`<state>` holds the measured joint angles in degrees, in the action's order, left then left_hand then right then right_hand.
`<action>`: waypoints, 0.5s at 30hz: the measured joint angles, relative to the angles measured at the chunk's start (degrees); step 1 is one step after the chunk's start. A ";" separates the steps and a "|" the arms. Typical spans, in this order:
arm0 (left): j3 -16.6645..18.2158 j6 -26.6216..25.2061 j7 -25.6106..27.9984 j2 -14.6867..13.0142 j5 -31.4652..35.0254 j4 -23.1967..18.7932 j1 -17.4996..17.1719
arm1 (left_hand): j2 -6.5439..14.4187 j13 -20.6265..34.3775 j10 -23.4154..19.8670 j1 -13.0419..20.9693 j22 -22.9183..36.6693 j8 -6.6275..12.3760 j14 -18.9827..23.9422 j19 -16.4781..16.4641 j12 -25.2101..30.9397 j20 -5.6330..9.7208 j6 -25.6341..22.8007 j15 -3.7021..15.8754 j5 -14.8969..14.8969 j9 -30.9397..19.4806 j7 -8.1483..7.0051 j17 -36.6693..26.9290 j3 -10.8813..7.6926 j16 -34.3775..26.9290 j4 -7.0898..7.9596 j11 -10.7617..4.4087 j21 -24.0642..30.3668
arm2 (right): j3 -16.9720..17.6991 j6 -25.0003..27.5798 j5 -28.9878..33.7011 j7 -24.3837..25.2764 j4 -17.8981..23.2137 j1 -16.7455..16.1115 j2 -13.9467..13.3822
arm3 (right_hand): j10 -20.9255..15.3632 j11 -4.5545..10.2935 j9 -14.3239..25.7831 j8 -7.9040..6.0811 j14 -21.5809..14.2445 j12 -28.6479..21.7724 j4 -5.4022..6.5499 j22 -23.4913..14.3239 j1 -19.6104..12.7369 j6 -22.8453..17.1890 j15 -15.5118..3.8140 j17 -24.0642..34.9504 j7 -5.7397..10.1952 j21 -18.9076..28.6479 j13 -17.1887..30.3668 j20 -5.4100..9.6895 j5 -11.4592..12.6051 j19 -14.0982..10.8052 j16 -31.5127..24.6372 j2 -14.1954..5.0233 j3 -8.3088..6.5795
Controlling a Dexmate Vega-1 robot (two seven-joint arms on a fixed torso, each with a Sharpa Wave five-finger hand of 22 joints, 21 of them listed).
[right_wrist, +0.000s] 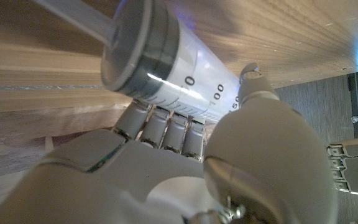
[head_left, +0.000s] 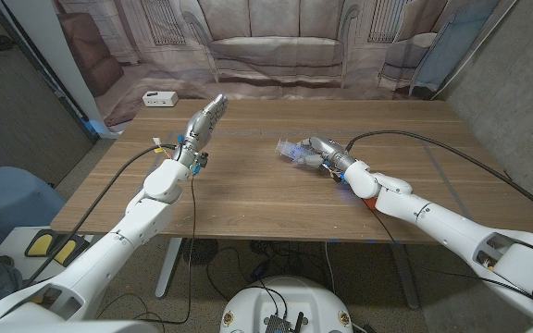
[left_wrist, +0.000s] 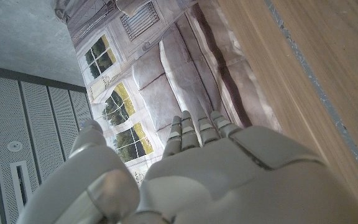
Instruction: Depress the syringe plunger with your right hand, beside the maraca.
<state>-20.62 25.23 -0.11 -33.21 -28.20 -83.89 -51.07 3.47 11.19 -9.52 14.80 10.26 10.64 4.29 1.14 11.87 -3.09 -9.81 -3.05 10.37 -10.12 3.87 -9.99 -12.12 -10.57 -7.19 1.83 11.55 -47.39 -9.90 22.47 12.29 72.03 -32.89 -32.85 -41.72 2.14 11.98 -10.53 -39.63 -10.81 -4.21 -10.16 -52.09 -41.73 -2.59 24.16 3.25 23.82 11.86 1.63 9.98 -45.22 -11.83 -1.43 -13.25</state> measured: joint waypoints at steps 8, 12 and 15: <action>-0.03 0.00 0.00 0.03 0.00 0.01 0.03 | 0.00 0.00 0.00 0.00 0.00 0.00 -0.22 0.00 0.00 0.00 0.00 0.21 0.00 0.00 0.00 0.00 0.00 0.00 0.00 0.00 0.00 | -1.06 1.25 2.56 -0.44 0.57 0.58 -0.59 | 2.15 -0.11 0.00 0.00 2.27 0.00 0.04 0.04 0.73 2.14 0.87 -0.27 0.47 -0.84 0.00 -0.50 0.06 1.54 0.26 0.72 0.91; -0.03 0.00 0.00 0.03 0.00 0.01 0.03 | 0.00 0.00 0.00 0.00 0.00 0.00 -0.21 0.00 0.00 0.00 0.00 0.21 0.00 0.00 0.00 0.00 0.00 0.00 0.00 0.00 0.00 | -1.56 1.73 3.56 -0.54 1.01 0.77 -0.87 | 4.33 0.01 0.00 0.39 3.83 0.23 -0.08 0.04 0.97 4.35 0.98 -0.27 0.54 -1.73 0.00 -0.73 0.17 2.38 0.43 0.95 1.50; -0.03 0.00 0.03 0.02 0.00 0.00 0.03 | 0.00 0.00 0.00 0.00 0.00 0.00 -0.21 0.00 0.00 0.00 0.00 0.21 0.00 0.00 0.00 0.00 0.00 0.00 0.00 0.00 0.00 | -1.93 2.53 4.95 -0.58 1.43 0.84 -1.11 | 5.88 0.12 0.01 0.38 5.42 0.45 -0.27 0.03 1.60 5.91 1.44 -0.54 0.83 -2.55 0.00 -1.13 0.17 3.61 0.81 0.98 1.78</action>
<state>-20.64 25.23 -0.08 -33.19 -28.19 -83.89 -51.05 3.47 11.18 -9.52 14.80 10.26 10.64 4.07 1.14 11.87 -3.09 -9.81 -2.84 10.37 -10.12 3.88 -9.99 -12.12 -10.57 -7.19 1.83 11.55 -49.32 -7.37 27.42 11.72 73.46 -32.05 -33.95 -35.84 2.26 11.99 -10.15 -34.21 -10.35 -4.48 -10.13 -50.49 -35.83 -1.15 23.62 4.08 21.27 11.85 0.50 10.15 -41.60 -11.02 -0.45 -11.46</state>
